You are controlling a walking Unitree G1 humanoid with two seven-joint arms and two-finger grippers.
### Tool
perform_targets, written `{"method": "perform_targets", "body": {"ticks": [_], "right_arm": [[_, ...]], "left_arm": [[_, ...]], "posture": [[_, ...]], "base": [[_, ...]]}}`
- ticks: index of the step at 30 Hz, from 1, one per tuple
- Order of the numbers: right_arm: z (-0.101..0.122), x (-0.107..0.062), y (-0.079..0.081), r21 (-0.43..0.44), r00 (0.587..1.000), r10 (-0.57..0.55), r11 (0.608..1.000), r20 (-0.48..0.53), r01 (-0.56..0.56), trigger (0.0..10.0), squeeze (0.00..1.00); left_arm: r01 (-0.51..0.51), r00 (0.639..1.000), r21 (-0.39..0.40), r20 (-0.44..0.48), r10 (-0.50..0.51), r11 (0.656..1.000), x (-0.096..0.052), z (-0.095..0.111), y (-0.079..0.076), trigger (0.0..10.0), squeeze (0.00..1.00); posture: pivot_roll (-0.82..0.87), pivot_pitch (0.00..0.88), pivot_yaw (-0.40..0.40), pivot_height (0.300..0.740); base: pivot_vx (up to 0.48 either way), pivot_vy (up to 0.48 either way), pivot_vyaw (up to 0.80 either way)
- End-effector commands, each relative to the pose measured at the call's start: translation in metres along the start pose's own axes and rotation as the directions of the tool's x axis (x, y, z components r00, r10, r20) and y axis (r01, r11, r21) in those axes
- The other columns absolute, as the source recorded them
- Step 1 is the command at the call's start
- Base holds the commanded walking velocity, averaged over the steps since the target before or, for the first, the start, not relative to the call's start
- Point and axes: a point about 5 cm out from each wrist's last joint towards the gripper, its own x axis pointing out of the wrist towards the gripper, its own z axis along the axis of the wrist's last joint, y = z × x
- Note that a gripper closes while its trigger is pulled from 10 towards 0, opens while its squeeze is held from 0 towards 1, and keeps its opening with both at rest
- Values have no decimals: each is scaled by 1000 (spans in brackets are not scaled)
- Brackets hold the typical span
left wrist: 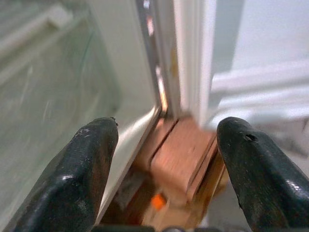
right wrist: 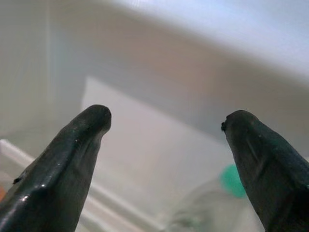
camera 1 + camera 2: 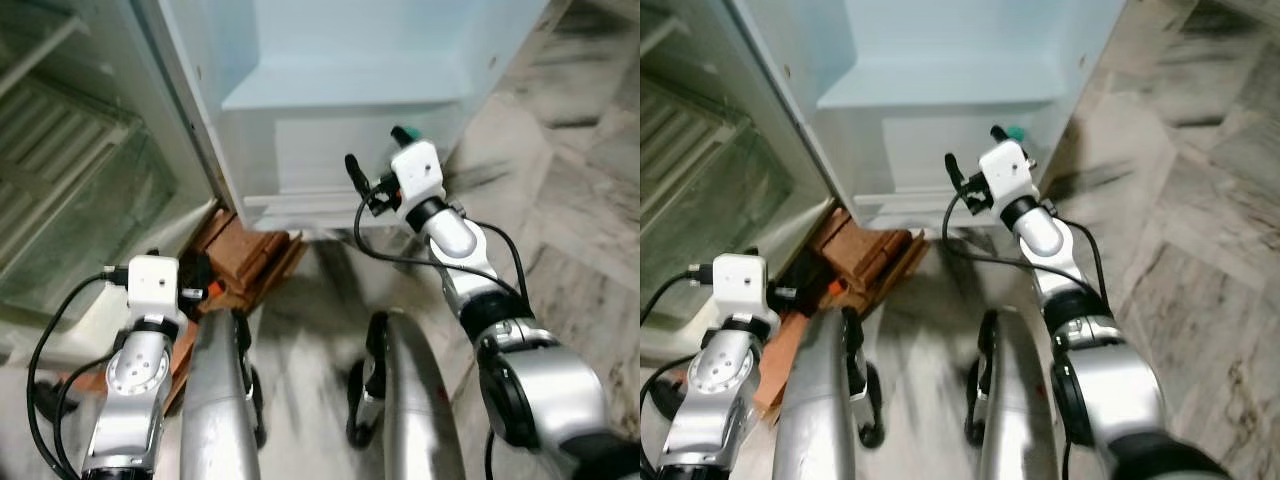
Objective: Restocking fridge
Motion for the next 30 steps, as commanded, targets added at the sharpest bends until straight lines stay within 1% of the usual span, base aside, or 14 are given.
{"method": "perform_targets", "body": {"ticks": [1,3,4,5,8,10,11,14,15,18,22,23,26,30], "right_arm": [[-3,-14,5,-6,999,-7,1000,32,8,10000,0],[-5,-24,7,-47,998,-35,998,50,37,10000,0],[-7,-29,7,-42,997,-62,997,45,64,10000,0],[-14,-36,5,-23,992,-125,992,6,125,10000,0],[-26,-51,5,41,970,-235,970,-68,238,10000,0],[-29,-60,11,114,962,-258,957,-90,267,10000,0],[-26,-64,14,149,964,-259,952,-69,266,10000,0],[-23,-72,24,178,959,-273,943,-78,282,10000,0],[-23,-72,24,178,959,-273,943,-78,282,10000,0],[-23,-73,34,196,957,-270,938,-107,286,10000,0],[-19,-66,31,248,944,-299,912,-139,325,10000,0],[-17,-61,31,255,948,-291,914,-130,316,10000,0],[-14,-58,31,250,951,-287,918,-117,308,10000,0],[-17,-67,28,237,943,-301,914,-145,328,10000,0]], "left_arm": [[-54,998,-8,-31,54,999,-6,-11,4,10000,0],[-92,995,-23,-37,91,995,-6,-14,9,10000,0],[-105,994,-24,-40,104,994,-7,-15,11,10000,0],[-113,993,-24,-38,112,993,-7,-16,12,10000,0],[-113,993,-23,-28,112,993,-7,-16,14,10000,0],[-99,995,-16,-22,99,995,-7,-16,12,10000,0],[-94,995,-14,-19,93,996,-7,-16,12,10000,0],[-92,996,-14,-13,92,996,-6,-16,10,10000,0],[-92,996,-14,-13,92,996,-6,-16,10,10000,0],[-90,996,-18,-7,90,996,-4,-16,8,10000,0],[-91,996,-30,-7,91,995,-1,-16,7,10000,0],[-94,996,-31,-6,94,995,-1,-16,7,10000,0],[-93,996,-30,-3,93,995,-1,-15,6,10000,0],[-84,996,-20,8,85,996,-1,-14,5,10000,0]], "posture": [[92,89,-66,567],[91,81,-71,567],[87,78,-70,567],[85,78,-63,567],[80,77,-55,567],[73,75,-42,567],[74,71,-40,567],[73,66,-37,582],[73,66,-37,582],[74,61,-30,597],[67,72,-18,622],[66,71,-16,632],[73,69,-21,647],[79,68,-22,667]], "base": [[0,0,0],[0,0,0],[0,0,0],[0,0,0],[0,0,0],[0,0,0],[0,0,0],[0,0,0],[0,0,0],[0,0,0],[0,0,0],[0,0,0],[0,0,0],[0,0,0]]}}
